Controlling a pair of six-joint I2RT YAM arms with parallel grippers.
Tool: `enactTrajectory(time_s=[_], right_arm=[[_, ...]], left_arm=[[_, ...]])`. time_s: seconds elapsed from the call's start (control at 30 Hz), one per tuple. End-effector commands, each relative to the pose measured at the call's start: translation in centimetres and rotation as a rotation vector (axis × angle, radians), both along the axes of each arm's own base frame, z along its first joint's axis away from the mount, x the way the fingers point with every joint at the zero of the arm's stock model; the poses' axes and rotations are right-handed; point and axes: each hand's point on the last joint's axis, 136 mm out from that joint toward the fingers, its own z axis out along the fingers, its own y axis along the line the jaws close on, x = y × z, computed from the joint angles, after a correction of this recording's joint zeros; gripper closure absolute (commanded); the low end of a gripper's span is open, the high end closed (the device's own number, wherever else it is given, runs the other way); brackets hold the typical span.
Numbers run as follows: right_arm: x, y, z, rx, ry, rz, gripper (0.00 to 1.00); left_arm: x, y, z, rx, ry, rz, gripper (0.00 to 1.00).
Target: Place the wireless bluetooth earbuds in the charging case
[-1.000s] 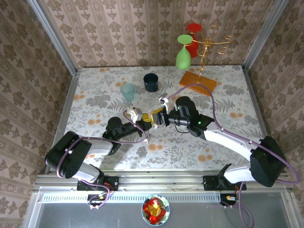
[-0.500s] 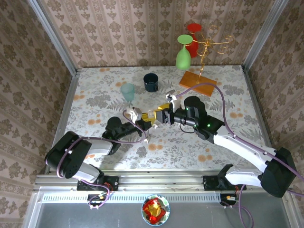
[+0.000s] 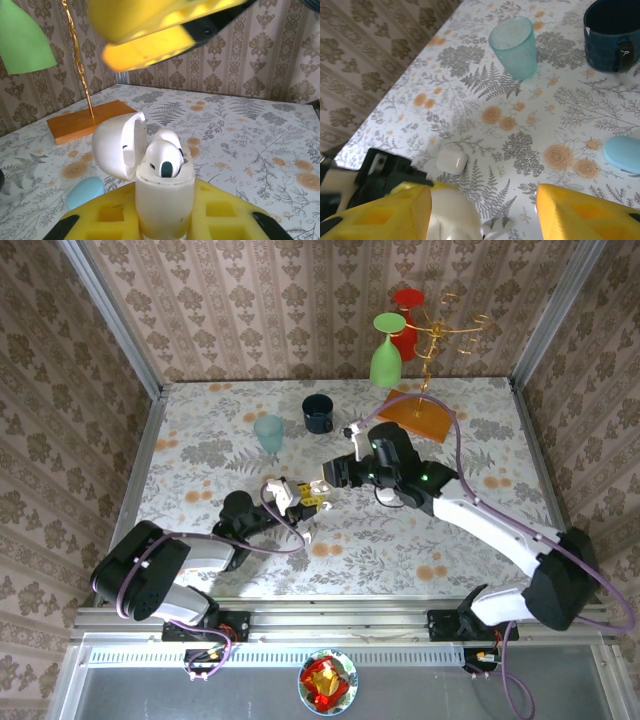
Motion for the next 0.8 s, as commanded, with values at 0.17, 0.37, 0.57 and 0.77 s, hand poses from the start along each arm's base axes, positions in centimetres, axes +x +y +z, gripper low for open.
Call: enactTrajectory(time_s=[0.17, 0.37, 0.57, 0.77], right_arm=[[-0.3, 0.9, -3.7, -0.153, 0.177, 0.084, 0.40], [-2.6, 0.4, -4.8, -0.177, 0.202, 0.169, 0.39], [-3.2, -0.8, -2.9, -0.120, 0.094, 0.165, 0.39], [-6.3, -0.9, 1.1, 0.002, -0.250, 0.371, 0.37]], left_arm=[[0.2, 0.4, 2.2, -0.049, -0.056, 0.034, 1.00], [0.5, 1.2, 2.6, -0.072, -0.041, 0.087, 1.00], [-0.1, 1.2, 2.5, -0.051, -0.080, 0.067, 1.00], [-3.5, 0.4, 2.6, -0.041, -0.105, -0.177, 1.00]])
